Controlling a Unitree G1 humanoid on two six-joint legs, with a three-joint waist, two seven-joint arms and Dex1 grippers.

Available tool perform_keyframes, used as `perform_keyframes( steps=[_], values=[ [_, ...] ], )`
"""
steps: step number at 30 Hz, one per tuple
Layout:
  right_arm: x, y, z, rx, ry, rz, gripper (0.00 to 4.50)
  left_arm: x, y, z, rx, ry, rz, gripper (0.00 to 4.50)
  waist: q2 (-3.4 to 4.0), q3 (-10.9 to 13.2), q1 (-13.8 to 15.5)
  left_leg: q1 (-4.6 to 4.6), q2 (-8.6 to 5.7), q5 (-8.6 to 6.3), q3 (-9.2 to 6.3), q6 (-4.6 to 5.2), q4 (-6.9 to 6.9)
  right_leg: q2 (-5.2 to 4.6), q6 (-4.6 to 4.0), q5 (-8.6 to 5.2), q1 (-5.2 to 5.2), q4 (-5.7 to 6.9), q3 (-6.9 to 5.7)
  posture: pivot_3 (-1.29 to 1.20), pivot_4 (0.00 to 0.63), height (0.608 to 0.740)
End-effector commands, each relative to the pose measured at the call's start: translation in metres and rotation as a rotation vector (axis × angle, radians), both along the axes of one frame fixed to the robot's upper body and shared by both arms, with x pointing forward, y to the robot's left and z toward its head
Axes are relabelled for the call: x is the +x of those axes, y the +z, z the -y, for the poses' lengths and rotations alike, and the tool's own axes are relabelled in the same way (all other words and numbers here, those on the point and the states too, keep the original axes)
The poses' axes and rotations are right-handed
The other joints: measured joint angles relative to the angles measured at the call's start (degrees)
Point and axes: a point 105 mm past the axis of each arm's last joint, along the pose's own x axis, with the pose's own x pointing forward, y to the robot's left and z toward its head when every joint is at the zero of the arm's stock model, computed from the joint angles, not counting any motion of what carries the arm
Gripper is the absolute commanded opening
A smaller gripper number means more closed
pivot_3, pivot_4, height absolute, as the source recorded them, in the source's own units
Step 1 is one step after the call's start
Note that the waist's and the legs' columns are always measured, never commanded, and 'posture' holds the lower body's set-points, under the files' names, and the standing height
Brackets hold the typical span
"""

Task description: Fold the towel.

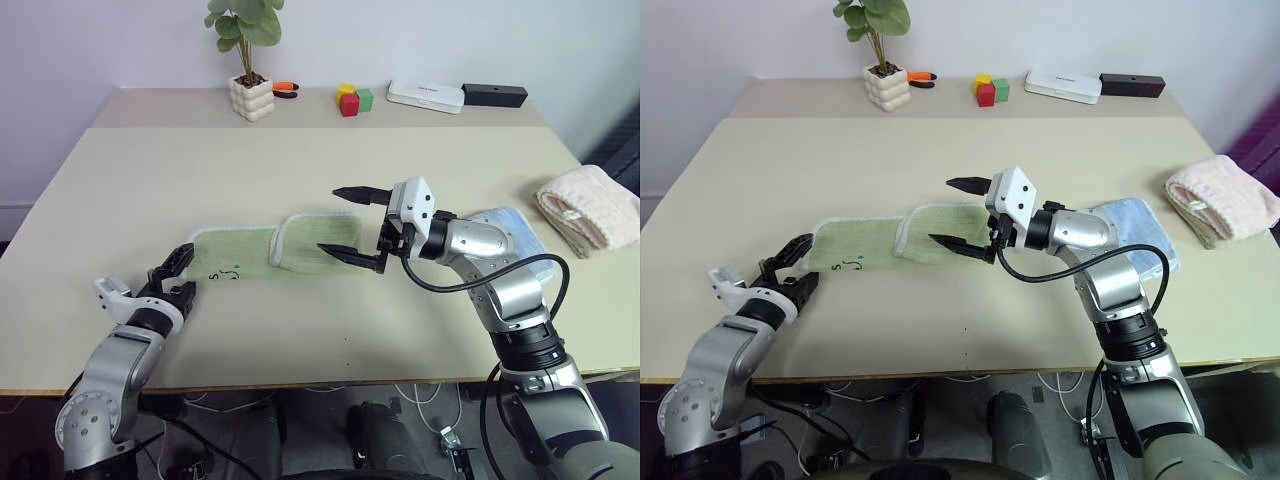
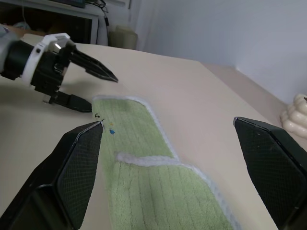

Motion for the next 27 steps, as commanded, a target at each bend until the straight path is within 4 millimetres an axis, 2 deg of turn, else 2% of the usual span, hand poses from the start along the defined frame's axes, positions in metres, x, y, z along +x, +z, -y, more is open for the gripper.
perform_keyframes(
  steps=[1,6,11,14,17,20,24,27],
  values=[
    [-0.003,0.014,0.002,0.014,-0.011,0.067,4.5,0.004,-0.006,0.003,0.022,-0.011,-0.025,2.69,0.0,0.0,0.03,0.0,0.0,0.0,0.0,0.0,-0.01,0.0,0.0,0.0,0.0,0.0,0.0,0.0,0.15,0.74],
    [-0.004,0.014,0.008,0.003,-0.018,0.062,4.5,0.009,-0.004,0.0,0.016,-0.007,-0.005,0.09,0.03,-0.01,0.06,0.0,0.0,0.0,-0.01,0.0,-0.01,0.01,0.0,0.0,0.0,0.0,-0.01,0.0,0.15,0.74],
    [-0.008,0.01,0.022,-0.019,-0.007,0.014,4.5,0.014,0.015,-0.018,0.105,0.03,0.09,0.03,-0.01,0.01,0.02,0.0,0.0,0.0,-0.02,0.0,-0.02,0.02,0.0,0.0,0.0,-0.01,-0.01,0.0,0.15,0.74],
    [-0.011,0.004,0.039,-0.058,-0.012,-0.045,4.5,0.02,0.039,-0.032,0.175,0.04,0.194,0.03,-0.03,0.03,-0.02,-0.02,0.01,0.0,-0.03,0.0,-0.03,0.02,0.0,0.0,-0.04,-0.03,-0.01,0.0,0.15,0.74],
    [-0.007,-0.002,0.058,-0.115,-0.055,-0.061,4.5,0.026,0.061,-0.032,0.311,-0.042,0.285,0.03,-0.03,0.05,-0.09,-0.08,0.01,0.0,-0.02,-0.01,-0.04,0.02,0.0,0.0,-0.09,-0.07,-0.02,0.0,0.15,0.74],
    [-0.003,-0.002,0.065,-0.122,-0.083,-0.072,4.5,0.031,0.077,-0.017,0.419,-0.144,0.362,0.03,-0.02,0.05,-0.16,-0.09,0.01,0.0,0.01,-0.01,-0.08,0.01,-0.01,0.0,-0.1,-0.16,-0.01,0.0,0.15,0.74],
    [-0.001,-0.006,0.063,-0.129,-0.085,-0.077,4.5,0.041,0.098,0.027,0.56,-0.328,0.496,0.03,-0.02,0.06,0.02,-0.18,0.01,0.0,0.01,-0.01,-0.1,0.01,0.0,0.01,-0.11,-0.26,-0.02,0.0,0.15,0.74],
    [0.0,-0.006,0.061,-0.125,-0.085,-0.076,4.5,0.051,0.102,0.058,0.659,-0.45,0.576,0.03,-0.02,0.06,0.08,-0.25,-0.01,0.0,-0.01,-0.01,-0.08,0.02,-0.01,0.03,-0.1,-0.36,-0.04,0.0,0.15,0.74]
  ],
)
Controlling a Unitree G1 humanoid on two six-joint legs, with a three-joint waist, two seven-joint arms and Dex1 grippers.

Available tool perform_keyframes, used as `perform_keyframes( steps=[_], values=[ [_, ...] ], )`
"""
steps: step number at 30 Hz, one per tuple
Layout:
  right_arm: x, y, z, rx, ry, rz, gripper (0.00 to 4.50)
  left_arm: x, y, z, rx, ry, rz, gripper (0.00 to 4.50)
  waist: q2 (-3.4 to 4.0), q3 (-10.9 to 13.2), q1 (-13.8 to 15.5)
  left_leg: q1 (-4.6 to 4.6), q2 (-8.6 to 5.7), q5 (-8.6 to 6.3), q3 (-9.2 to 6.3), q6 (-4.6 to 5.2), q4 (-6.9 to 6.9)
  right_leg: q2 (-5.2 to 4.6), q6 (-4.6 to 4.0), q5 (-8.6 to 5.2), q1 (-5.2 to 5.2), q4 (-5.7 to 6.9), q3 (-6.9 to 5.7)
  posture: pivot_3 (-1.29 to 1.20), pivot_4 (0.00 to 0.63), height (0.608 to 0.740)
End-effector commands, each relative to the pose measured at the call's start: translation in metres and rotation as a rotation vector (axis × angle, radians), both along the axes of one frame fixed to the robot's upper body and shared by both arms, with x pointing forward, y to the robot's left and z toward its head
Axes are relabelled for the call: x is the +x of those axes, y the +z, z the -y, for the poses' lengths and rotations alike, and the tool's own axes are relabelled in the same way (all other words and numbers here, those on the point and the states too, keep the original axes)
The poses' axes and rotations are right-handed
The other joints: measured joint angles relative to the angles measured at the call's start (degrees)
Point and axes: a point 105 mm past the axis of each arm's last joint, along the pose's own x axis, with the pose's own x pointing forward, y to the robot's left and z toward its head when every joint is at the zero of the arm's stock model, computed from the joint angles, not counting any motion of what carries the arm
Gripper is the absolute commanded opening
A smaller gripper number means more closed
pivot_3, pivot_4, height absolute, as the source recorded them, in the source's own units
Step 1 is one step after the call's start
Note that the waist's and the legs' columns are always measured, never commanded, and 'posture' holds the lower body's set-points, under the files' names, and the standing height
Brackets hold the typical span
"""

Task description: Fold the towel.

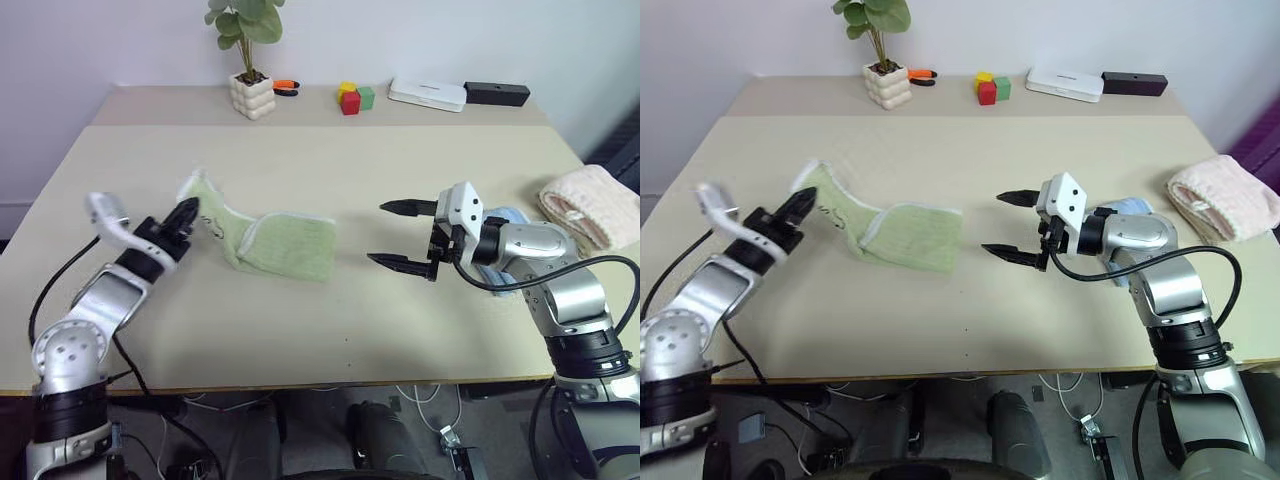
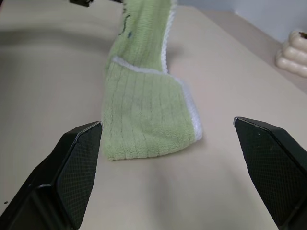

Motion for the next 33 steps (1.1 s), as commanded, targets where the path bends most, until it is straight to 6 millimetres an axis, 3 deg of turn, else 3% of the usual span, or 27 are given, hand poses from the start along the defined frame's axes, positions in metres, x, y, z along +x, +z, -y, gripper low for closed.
perform_keyframes(
  steps=[1,6,10,12,17,25,28,33],
  values=[
    [0.001,0.009,-0.003,0.012,0.003,0.044,4.5,0.005,0.013,0.042,0.144,-0.166,0.118,0.03,0.0,0.0,-0.06,-0.01,-0.01,0.0,0.0,0.0,0.0,0.01,0.01,0.01,0.01,-0.03,0.0,0.0,0.15,0.74],
    [0.005,0.011,0.001,0.004,-0.023,0.061,4.5,0.007,0.001,0.097,0.294,-0.415,0.178,0.03,0.01,0.0,-0.11,-0.03,0.0,0.0,-0.01,0.01,-0.06,0.08,0.07,0.05,0.01,-0.11,0.01,0.0,0.15,0.74],
    [0.005,0.012,0.007,0.0,-0.05,0.07,4.5,-0.007,-0.012,0.13,0.364,-0.596,0.215,0.03,0.02,0.01,-0.23,-0.04,0.05,0.0,-0.02,0.01,-0.09,0.16,0.1,0.06,-0.02,-0.12,0.02,0.0,0.15,0.74],
    [0.003,0.011,0.011,-0.008,-0.064,0.072,4.5,-0.011,-0.025,0.135,0.413,-0.656,0.192,0.03,0.04,0.02,-0.18,-0.03,0.06,0.0,-0.03,0.02,-0.1,0.19,0.12,0.07,-0.03,-0.12,0.03,0.0,0.15,0.74],
    [0.002,0.011,0.018,-0.013,-0.1,0.076,4.5,-0.016,-0.036,0.141,0.454,-0.742,0.206,0.03,0.05,0.03,-0.14,-0.05,0.07,0.0,-0.05,0.02,-0.07,0.18,0.1,0.06,-0.02,-0.12,0.02,0.0,0.15,0.74],
    [0.001,0.012,0.017,-0.008,-0.107,0.085,4.5,-0.007,-0.06,0.14,0.502,-0.742,0.113,0.03,0.05,0.03,-0.13,-0.06,0.06,-0.01,-0.07,0.04,-0.06,0.18,0.13,0.07,-0.02,-0.12,0.02,0.0,0.15,0.74],
    [0.004,0.014,0.016,-0.008,-0.113,0.095,4.5,-0.01,-0.058,0.141,0.489,-0.754,0.132,0.9,0.05,0.03,-0.13,-0.06,0.06,-0.01,-0.07,0.04,-0.05,0.19,0.18,0.1,-0.02,-0.11,0.02,0.0,0.15,0.74],
    [0.005,0.015,0.013,-0.003,-0.105,0.102,4.5,-0.021,-0.053,0.146,0.452,-0.819,0.16,3.51,0.05,0.03,-0.14,-0.06,0.06,-0.01,-0.07,0.04,-0.04,0.18,0.19,0.11,-0.01,-0.11,0.02,0.0,0.15,0.74]
  ],
)
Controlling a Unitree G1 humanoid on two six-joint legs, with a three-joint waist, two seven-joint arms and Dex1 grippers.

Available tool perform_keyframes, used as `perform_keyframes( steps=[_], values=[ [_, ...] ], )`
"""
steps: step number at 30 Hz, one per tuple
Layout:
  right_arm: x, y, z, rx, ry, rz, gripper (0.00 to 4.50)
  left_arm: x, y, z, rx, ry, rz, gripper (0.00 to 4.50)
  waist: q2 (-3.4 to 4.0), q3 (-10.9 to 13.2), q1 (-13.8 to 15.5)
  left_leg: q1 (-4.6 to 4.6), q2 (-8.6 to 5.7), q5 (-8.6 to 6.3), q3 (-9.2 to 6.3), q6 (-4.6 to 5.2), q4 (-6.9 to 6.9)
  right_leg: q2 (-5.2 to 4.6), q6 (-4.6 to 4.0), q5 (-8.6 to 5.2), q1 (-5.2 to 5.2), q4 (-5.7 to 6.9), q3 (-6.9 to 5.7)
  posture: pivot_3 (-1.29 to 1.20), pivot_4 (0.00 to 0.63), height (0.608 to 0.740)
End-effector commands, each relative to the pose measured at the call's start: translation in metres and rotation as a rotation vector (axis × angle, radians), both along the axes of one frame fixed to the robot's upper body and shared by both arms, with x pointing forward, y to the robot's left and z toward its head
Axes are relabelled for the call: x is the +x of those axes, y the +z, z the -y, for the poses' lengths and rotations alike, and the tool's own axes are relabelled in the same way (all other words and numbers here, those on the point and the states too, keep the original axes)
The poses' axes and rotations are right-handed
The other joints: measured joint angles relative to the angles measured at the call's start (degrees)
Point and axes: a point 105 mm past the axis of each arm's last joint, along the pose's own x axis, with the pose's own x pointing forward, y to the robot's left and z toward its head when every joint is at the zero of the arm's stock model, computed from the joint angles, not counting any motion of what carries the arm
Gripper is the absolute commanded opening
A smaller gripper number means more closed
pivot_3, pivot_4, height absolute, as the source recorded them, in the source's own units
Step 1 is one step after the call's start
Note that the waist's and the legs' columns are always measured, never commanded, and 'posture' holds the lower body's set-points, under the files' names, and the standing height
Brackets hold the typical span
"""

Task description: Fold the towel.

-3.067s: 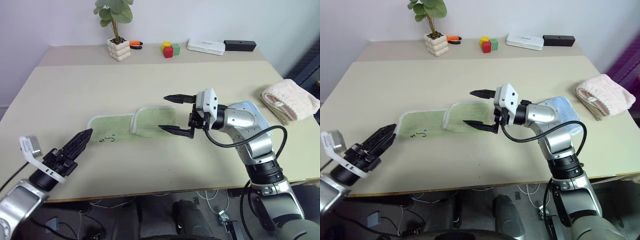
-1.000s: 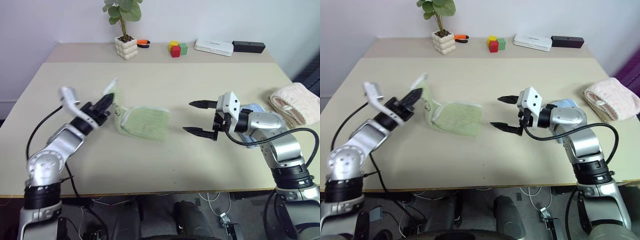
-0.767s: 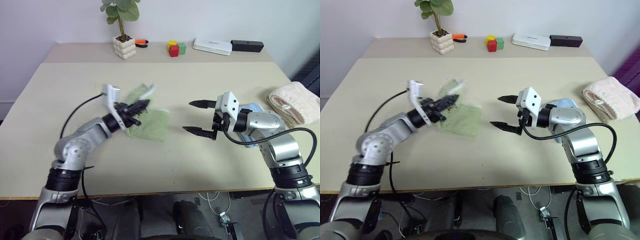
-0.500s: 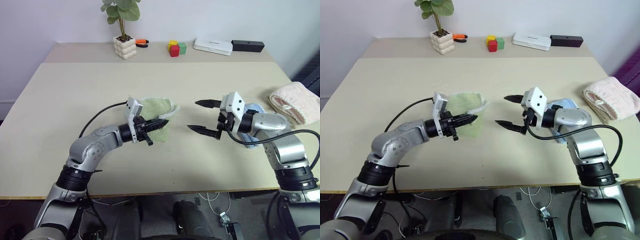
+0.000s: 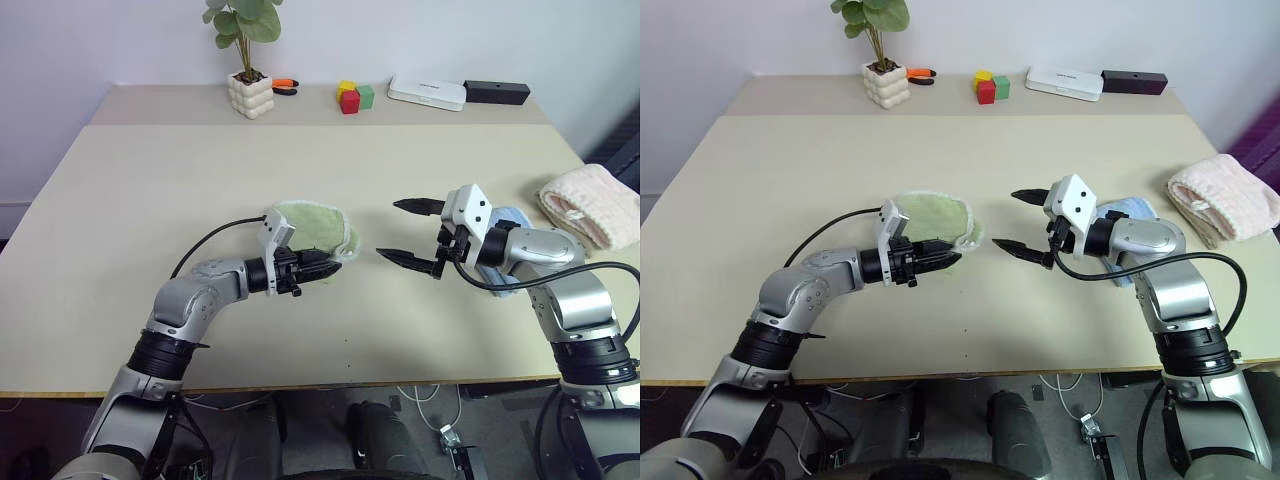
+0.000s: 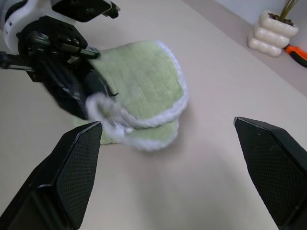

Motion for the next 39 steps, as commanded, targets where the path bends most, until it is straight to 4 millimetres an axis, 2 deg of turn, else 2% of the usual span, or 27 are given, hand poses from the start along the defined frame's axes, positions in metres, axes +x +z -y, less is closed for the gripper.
perform_keyframes(
  steps=[1,2,6,8,11,13,14,15,16,18,22,23,26,30,34,37,39],
  values=[
    [-0.001,0.019,-0.004,0.014,0.015,0.077,4.5,-0.014,0.017,0.005,-0.045,-0.092,0.044,4.03,0.0,0.0,-0.01,0.0,0.0,0.0,0.0,0.0,0.0,0.0,0.01,0.01,0.0,0.0,0.0,0.0,0.15,0.74],
    [-0.001,0.019,-0.005,0.016,0.015,0.076,4.5,-0.019,0.018,0.005,-0.049,-0.116,0.044,4.46,0.0,0.0,-0.01,0.0,0.0,0.0,0.0,0.0,-0.01,0.0,0.02,0.01,0.0,0.0,0.0,0.0,0.15,0.74],
    [0.004,0.023,-0.005,0.037,0.005,0.087,4.5,-0.047,0.041,-0.002,-0.131,-0.274,0.058,4.46,0.02,0.01,-0.19,0.01,0.02,0.0,-0.01,0.0,-0.02,0.01,0.02,0.01,-0.01,0.02,0.0,0.0,0.15,0.74],
    [0.008,0.027,-0.006,0.061,-0.008,0.097,4.5,-0.052,0.051,-0.007,-0.17,-0.297,0.069,4.46,0.04,0.02,-0.21,0.01,0.04,0.0,-0.01,0.0,-0.02,0.02,0.02,0.01,-0.03,0.06,0.0,0.0,0.15,0.74],
    [0.014,0.036,-0.006,0.125,-0.043,0.113,4.5,-0.034,0.07,-0.02,-0.248,-0.183,0.086,4.46,0.05,0.03,0.01,0.03,0.04,0.0,-0.02,0.0,0.04,0.02,-0.01,-0.01,-0.03,0.14,0.0,0.0,0.15,0.74],
    [0.017,0.041,-0.008,0.168,-0.062,0.125,4.5,-0.011,0.084,-0.034,-0.285,-0.045,0.153,4.46,0.05,0.03,0.13,0.02,0.02,0.01,-0.05,0.0,0.11,0.02,-0.01,-0.01,0.0,0.17,-0.01,0.0,0.15,0.74],
    [0.02,0.044,-0.009,0.197,-0.084,0.129,4.5,0.0,0.092,-0.041,-0.317,0.03,0.175,3.95,0.04,0.03,0.17,0.02,0.01,0.01,-0.05,0.0,0.12,0.01,0.01,0.0,0.01,0.17,-0.02,0.0,0.15,0.74],
    [0.024,0.045,-0.011,0.218,-0.107,0.128,3.96,0.009,0.098,-0.047,-0.346,0.098,0.186,3.66,0.04,0.03,0.12,0.01,0.01,0.01,-0.05,0.01,0.14,0.01,0.05,0.02,0.02,0.18,-0.02,0.0,0.15,0.74],
    [0.026,0.046,-0.011,0.231,-0.123,0.126,3.71,0.014,0.101,-0.051,-0.365,0.135,0.186,3.22,0.04,0.03,0.05,0.01,0.01,0.01,-0.05,0.01,0.14,0.01,0.11,0.06,0.02,0.18,-0.02,0.0,0.15,0.74],
    [0.033,0.043,-0.019,0.25,-0.175,0.138,2.66,0.024,0.098,-0.055,-0.358,0.234,0.209,2.14,0.04,0.03,-0.04,0.01,0.01,0.01,-0.05,0.01,0.09,0.01,0.16,0.08,0.01,0.18,-0.01,0.0,0.15,0.74],
    [0.042,0.046,-0.041,0.382,-0.273,0.151,0.61,0.038,0.08,-0.052,-0.308,0.351,0.199,0.14,0.05,0.03,-0.17,0.03,0.01,0.01,-0.04,0.0,0.08,0.02,0.22,0.09,-0.14,0.53,0.0,0.0,0.15,0.74],
    [0.043,0.045,-0.048,0.418,-0.305,0.145,0.07,0.044,0.077,-0.053,-0.312,0.399,0.188,0.0,0.04,0.03,-0.11,0.02,0.01,0.02,-0.04,-0.01,0.07,0.04,0.22,0.1,-0.19,0.62,0.0,0.0,0.15,0.74],
    [0.045,0.037,-0.064,0.506,-0.391,0.101,0.07,0.056,0.068,-0.054,-0.292,0.521,0.185,0.0,0.05,0.03,-0.11,0.04,0.03,0.02,-0.09,-0.01,0.06,0.08,0.23,0.09,-0.23,0.74,-0.02,0.0,0.15,0.74],
    [0.043,0.017,-0.089,0.541,-0.464,0.044,0.07,0.062,0.061,-0.048,-0.291,0.591,0.181,0.0,0.05,0.03,0.0,0.0,0.02,0.02,-0.08,-0.02,0.08,0.05,0.23,0.1,-0.22,0.72,-0.02,0.0,0.15,0.74],
    [0.042,0.001,-0.112,0.519,-0.479,0.012,0.07,0.063,0.05,-0.042,-0.284,0.612,0.159,0.0,0.05,0.03,-0.07,0.0,0.01,0.02,-0.06,-0.02,0.09,0.04,0.23,0.1,-0.21,0.72,-0.02,0.0,0.15,0.74],
    [0.043,-0.024,-0.122,0.422,-0.493,-0.023,0.07,0.061,0.041,-0.035,-0.264,0.604,0.143,0.0,0.05,0.02,-0.19,0.02,0.01,0.03,-0.07,-0.03,0.08,0.04,0.23,0.1,-0.21,0.71,-0.02,0.0,0.15,0.74],
    [0.041,-0.032,-0.13,0.414,-0.476,-0.051,0.07,0.06,0.036,-0.033,-0.254,0.606,0.128,0.0,0.05,0.02,-0.19,0.02,0.01,0.02,-0.07,-0.03,0.06,0.05,0.23,0.09,-0.21,0.71,-0.03,0.0,0.15,0.74]
  ],
)
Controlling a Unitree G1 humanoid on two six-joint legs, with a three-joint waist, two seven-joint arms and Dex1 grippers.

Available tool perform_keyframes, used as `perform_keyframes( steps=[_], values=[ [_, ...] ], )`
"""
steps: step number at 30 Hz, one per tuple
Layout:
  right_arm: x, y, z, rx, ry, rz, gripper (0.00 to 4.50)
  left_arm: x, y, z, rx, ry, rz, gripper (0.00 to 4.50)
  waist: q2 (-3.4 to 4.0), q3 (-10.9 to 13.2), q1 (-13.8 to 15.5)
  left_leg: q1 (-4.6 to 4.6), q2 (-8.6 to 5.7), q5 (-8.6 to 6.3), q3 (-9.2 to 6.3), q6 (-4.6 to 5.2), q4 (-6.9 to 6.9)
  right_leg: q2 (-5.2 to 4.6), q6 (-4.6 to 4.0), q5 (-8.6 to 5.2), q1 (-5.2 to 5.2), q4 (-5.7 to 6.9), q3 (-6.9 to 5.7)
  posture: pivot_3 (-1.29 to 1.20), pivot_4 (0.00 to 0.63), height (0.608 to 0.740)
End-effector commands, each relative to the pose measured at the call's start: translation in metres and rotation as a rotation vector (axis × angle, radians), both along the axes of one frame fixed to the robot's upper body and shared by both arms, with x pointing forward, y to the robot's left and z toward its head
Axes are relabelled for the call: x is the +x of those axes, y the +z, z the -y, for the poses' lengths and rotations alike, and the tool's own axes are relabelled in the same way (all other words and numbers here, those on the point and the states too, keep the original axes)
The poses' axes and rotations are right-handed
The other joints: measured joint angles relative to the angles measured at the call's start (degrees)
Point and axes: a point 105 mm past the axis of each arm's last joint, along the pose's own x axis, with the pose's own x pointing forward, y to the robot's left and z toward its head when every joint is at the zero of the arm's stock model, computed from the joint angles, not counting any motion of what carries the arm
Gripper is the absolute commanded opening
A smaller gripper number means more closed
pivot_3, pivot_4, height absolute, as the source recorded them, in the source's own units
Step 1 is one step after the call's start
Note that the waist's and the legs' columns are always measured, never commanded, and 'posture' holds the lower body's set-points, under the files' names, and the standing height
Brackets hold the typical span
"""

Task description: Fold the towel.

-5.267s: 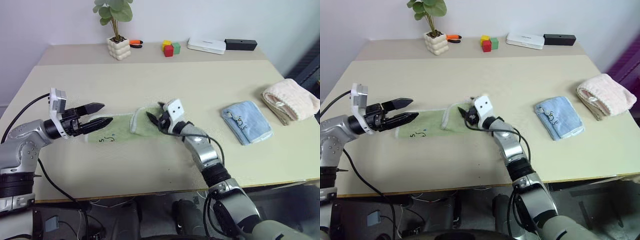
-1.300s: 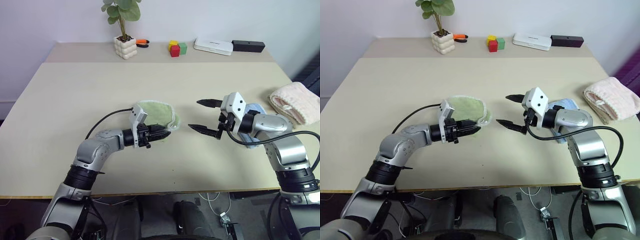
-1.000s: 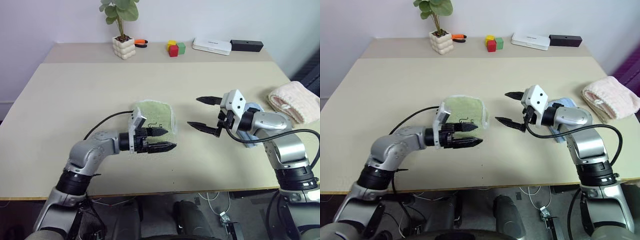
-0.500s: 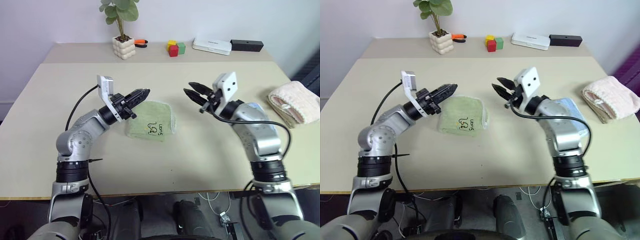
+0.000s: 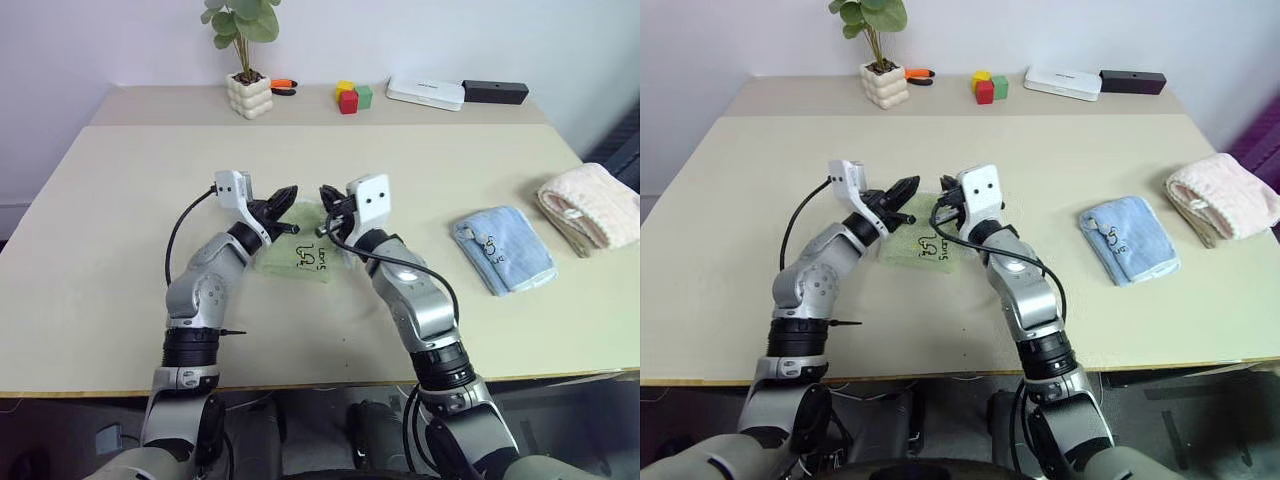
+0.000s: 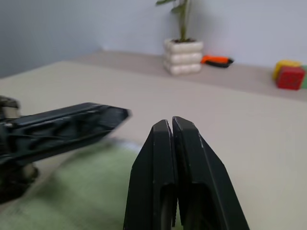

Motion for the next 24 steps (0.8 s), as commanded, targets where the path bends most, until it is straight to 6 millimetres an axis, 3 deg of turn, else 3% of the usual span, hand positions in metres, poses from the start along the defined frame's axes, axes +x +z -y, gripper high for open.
perform_keyframes(
  steps=[1,10,20,24],
  values=[
    [-0.002,-0.011,-0.011,-0.009,0.014,-0.031,0.07,-0.002,-0.003,0.004,0.027,0.003,0.008,0.0,0.0,0.0,-0.04,0.0,0.0,0.0,0.0,0.0,0.0,0.0,0.0,0.0,-0.01,0.0,0.0,0.0,0.15,0.74],
    [0.012,-0.048,0.0,-0.039,-0.063,-0.184,0.07,0.005,-0.029,-0.022,0.073,0.104,-0.05,0.0,0.0,0.0,-0.08,0.01,0.0,0.0,0.0,0.0,0.01,0.01,0.0,0.0,0.01,0.01,0.0,0.0,0.15,0.74],
    [0.015,-0.054,0.023,0.019,-0.131,-0.237,0.07,0.007,-0.035,-0.04,0.083,0.149,-0.066,0.0,0.0,-0.01,0.06,0.02,0.0,0.0,-0.01,0.0,0.02,0.0,0.0,0.0,0.04,0.01,-0.01,0.0,0.15,0.74],
    [0.013,-0.044,0.016,0.039,-0.098,-0.203,0.07,0.007,-0.036,-0.037,0.076,0.138,-0.066,0.0,0.0,-0.01,0.06,0.02,0.0,0.0,-0.02,0.0,0.01,-0.01,0.0,0.0,0.04,0.01,-0.02,0.0,0.15,0.74]
  ],
)
